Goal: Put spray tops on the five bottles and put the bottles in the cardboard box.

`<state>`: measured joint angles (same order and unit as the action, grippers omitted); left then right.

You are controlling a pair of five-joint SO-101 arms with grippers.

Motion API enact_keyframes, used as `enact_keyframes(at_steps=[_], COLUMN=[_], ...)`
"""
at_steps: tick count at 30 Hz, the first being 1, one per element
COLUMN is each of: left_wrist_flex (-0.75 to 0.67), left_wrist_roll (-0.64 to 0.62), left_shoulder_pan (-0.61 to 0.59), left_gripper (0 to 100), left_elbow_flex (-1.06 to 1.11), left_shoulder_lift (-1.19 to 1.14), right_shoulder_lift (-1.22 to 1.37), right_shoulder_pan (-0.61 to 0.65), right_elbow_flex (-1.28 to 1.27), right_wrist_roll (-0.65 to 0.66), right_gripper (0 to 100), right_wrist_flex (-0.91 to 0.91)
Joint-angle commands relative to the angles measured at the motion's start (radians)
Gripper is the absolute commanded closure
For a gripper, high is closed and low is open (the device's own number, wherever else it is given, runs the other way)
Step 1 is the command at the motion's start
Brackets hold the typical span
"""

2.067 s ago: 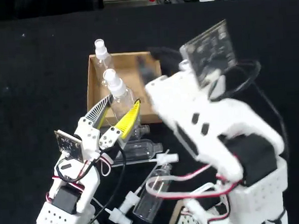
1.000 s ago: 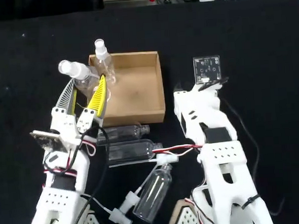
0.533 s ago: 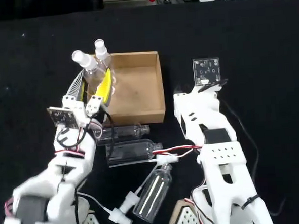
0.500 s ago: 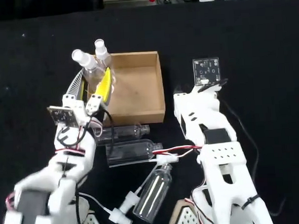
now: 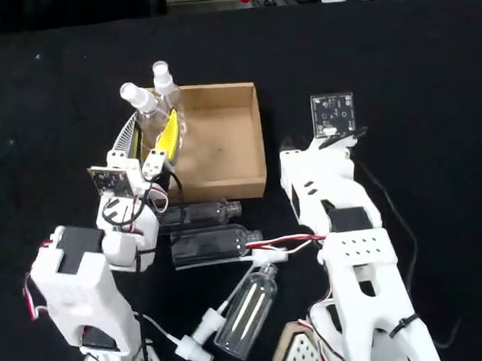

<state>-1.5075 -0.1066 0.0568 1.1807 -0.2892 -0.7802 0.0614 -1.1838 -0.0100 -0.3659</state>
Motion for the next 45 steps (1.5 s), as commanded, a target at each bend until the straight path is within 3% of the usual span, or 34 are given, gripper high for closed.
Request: enact_keyframes(at_steps=[1,45], left_wrist_flex=[-0.029,-0.026], left_wrist_roll=[0.003,0.003], left_shoulder_pan=[-0.002,0.01], left_gripper=[97,97], left_elbow_flex=[-0.068,-0.173], left_shoulder_lift=[-0.028,-0.218], right_shoulder_lift=[0.002,0.001], right_shoulder_pan=[-0.006,-0.009], right_elbow_flex=[0.013,0.013], right_wrist_roll=[0.002,0.002], right_gripper=[94.9,94.9], right_wrist_flex=[0.038,0.038])
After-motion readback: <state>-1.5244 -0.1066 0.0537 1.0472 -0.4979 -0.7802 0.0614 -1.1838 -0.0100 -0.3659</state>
